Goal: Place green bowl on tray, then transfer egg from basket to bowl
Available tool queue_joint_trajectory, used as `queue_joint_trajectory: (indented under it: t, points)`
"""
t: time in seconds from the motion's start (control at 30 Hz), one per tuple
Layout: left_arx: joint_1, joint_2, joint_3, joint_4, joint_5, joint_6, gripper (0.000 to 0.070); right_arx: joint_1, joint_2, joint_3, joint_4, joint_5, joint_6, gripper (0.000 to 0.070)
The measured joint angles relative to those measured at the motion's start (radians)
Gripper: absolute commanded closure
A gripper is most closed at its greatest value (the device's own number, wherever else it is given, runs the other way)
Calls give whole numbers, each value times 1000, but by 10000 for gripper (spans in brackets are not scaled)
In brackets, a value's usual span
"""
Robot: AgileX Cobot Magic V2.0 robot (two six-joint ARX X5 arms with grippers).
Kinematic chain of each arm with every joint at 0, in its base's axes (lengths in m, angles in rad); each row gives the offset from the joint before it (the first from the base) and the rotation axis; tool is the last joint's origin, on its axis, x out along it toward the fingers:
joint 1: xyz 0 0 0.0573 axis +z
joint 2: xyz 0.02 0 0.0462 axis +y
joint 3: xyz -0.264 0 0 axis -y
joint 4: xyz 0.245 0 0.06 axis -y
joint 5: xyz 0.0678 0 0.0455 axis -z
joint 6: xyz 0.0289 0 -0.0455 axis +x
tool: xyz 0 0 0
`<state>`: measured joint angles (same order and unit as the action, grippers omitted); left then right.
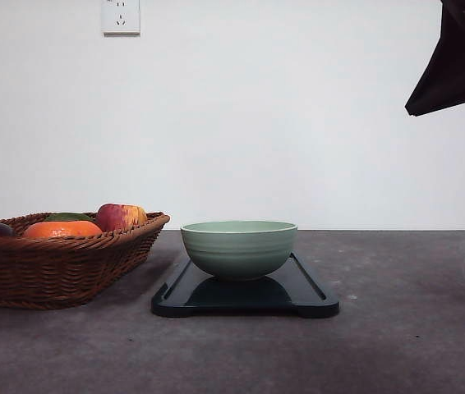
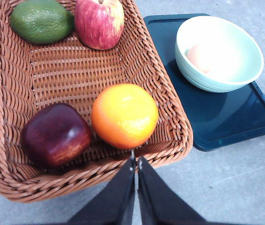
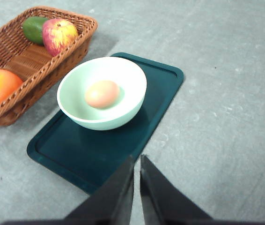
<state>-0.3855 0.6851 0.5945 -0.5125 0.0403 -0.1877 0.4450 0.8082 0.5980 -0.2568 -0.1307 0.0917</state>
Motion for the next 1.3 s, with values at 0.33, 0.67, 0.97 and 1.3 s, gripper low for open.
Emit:
queue_joint_trajectory:
  t: [0.33, 0.67, 0.97, 1.3]
  points:
    - [192, -250, -245, 261, 2, 64, 700, 0, 0, 0, 41, 0, 0, 685]
    - [323, -614, -550, 365, 0, 159, 700, 0, 0, 0, 41, 0, 0, 685]
    - [376, -682, -562, 368, -9, 236, 700, 0, -1, 0, 45, 0, 0, 685]
    - [398, -682, -562, 368, -13, 249, 700, 0, -1, 0, 45, 0, 0, 685]
